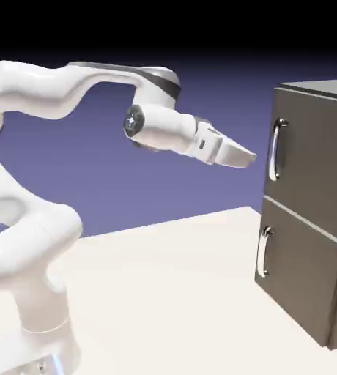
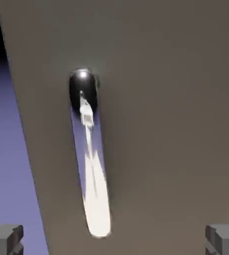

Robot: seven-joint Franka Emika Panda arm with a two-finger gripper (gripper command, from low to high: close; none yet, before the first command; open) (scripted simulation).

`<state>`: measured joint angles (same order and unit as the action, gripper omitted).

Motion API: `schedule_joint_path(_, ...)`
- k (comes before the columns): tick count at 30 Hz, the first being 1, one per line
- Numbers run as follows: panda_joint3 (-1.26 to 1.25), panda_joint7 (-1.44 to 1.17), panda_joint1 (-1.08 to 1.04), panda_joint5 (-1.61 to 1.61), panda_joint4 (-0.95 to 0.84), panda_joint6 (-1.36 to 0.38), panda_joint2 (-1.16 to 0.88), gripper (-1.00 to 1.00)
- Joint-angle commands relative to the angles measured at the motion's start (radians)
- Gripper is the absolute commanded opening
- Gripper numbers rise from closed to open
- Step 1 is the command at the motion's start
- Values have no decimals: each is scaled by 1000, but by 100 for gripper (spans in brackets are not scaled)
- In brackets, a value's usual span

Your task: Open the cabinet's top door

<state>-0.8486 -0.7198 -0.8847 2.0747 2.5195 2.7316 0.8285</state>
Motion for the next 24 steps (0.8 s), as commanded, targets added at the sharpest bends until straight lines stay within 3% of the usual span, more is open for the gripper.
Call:
schedule_joint_path(1, -18, -31, -19, 44, -6, -6, 5, 0)
schedule_joint_path(18, -320, -551, -338, 783, -110, -115, 98, 0)
schedule_joint_path(24, -423, -566, -487, 809, -230, -115, 63, 0)
